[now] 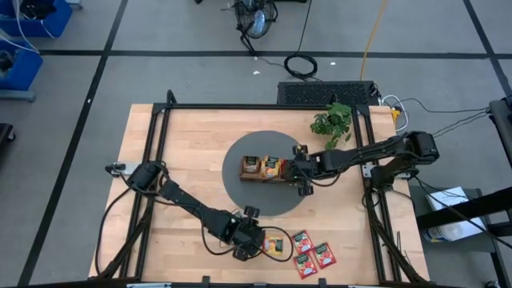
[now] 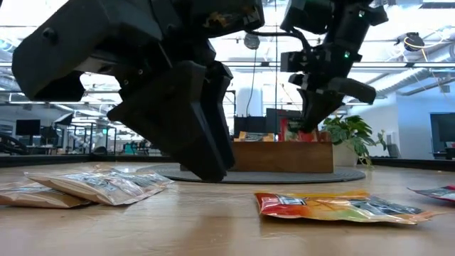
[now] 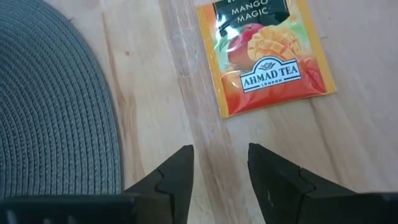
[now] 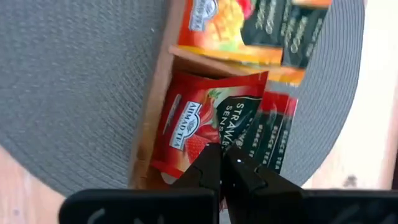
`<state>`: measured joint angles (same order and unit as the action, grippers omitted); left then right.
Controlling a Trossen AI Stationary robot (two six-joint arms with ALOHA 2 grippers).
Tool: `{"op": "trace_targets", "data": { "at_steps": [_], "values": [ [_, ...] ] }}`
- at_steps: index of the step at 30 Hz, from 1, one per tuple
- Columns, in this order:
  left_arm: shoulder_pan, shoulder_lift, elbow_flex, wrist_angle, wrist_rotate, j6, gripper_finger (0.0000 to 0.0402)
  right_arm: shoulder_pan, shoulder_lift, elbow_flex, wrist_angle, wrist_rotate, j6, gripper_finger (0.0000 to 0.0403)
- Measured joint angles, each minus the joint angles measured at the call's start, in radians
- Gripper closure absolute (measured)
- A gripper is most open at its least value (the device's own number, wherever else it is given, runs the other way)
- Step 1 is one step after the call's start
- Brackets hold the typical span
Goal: Pick & Place Tea
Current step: Put the red tea bag into the right compartment of the wooden organizer, then put the yellow tea bag into the middle compartment of the wooden organizer
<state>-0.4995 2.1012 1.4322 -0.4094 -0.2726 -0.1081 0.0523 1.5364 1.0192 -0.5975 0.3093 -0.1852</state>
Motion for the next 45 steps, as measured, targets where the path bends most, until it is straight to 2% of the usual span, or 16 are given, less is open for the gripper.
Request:
{"op": "trace_targets", "data": {
  "at_steps": [5,19,27,32,35,38,41,45],
  "values": [
    [0.0,0.0,0.0,-0.001,-0.009,-0.002,0.0245,-0.006,0.0,-0.032,0.007,0.0,0.047,0.039],
    [0.001,0.0,0.0,-0.001,-0.019,-0.006,0.0245,-0.006,-0.001,-0.033,0.1,0.007,0.059,0.0292],
    [0.001,0.0,0.001,-0.008,-0.021,-0.003,0.0245,-0.001,-0.038,-0.033,0.093,0.112,0.072,0.0271],
    [0.001,0.0,0.001,-0.012,-0.021,-0.003,0.0245,0.033,-0.135,-0.033,0.088,0.107,0.147,0.0271],
    [-0.001,0.0,0.001,-0.013,-0.021,-0.007,0.0245,0.077,-0.202,-0.036,0.1,0.002,0.268,0.0271],
    [-0.01,0.0,0.001,0.005,-0.02,0.001,0.0245,0.162,-0.221,-0.097,0.22,-0.163,0.305,0.0271],
    [-0.028,0.0,0.002,0.031,-0.018,0.023,0.0245,0.28,-0.175,-0.206,0.43,-0.18,0.305,0.0282],
    [-0.038,0.0,0.002,0.048,-0.017,0.042,0.0245,0.405,-0.052,-0.288,0.744,-0.165,0.305,0.0329]
  ]
}}
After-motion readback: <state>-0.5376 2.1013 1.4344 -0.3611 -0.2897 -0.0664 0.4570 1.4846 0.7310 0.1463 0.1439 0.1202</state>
